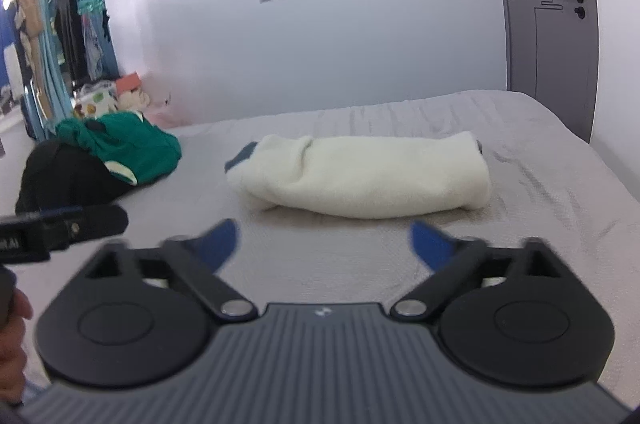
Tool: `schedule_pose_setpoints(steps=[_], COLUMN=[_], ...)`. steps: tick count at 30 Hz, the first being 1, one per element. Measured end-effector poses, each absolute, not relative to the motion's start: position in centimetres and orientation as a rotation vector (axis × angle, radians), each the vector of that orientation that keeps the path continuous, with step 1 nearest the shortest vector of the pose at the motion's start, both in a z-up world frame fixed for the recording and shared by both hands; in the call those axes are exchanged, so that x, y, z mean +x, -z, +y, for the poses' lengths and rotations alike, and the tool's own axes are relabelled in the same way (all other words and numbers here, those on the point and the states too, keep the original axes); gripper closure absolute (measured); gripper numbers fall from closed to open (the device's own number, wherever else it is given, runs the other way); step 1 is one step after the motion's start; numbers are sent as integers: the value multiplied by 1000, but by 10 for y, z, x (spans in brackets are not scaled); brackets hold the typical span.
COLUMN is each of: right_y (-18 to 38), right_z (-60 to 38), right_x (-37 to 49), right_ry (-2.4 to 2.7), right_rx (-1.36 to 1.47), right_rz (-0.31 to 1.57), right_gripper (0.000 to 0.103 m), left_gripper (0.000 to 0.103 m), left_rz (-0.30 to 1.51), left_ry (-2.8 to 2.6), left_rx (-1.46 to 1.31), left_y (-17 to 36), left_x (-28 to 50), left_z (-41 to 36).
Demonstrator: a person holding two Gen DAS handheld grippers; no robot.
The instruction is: Fold large clothes
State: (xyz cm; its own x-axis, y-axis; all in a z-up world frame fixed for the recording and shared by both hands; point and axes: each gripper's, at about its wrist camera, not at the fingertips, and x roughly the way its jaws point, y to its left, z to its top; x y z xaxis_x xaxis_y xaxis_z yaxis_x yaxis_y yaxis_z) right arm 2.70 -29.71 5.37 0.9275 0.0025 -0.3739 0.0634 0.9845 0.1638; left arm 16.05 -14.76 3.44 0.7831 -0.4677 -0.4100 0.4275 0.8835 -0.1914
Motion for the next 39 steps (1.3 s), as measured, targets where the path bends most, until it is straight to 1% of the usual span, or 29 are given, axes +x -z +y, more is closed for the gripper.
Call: schedule_pose_setpoints(steps=[1,6,39], right_y=[-54,-55,-54], right_z=[-298,-301,-289], right_x=[27,25,26], right_ry=[47,51,18], right_rx=[171,172,160], right_rz=[378,356,407], right_gripper=[0,0,0], left_gripper=[0,0,0], left_rz=[470,475,497], left_ry=[481,474,430], left_rx=[-93,-91,-102], left_y=[-34,-34,-36], left_x=[161,161,161], left_z=[-147,-147,-142])
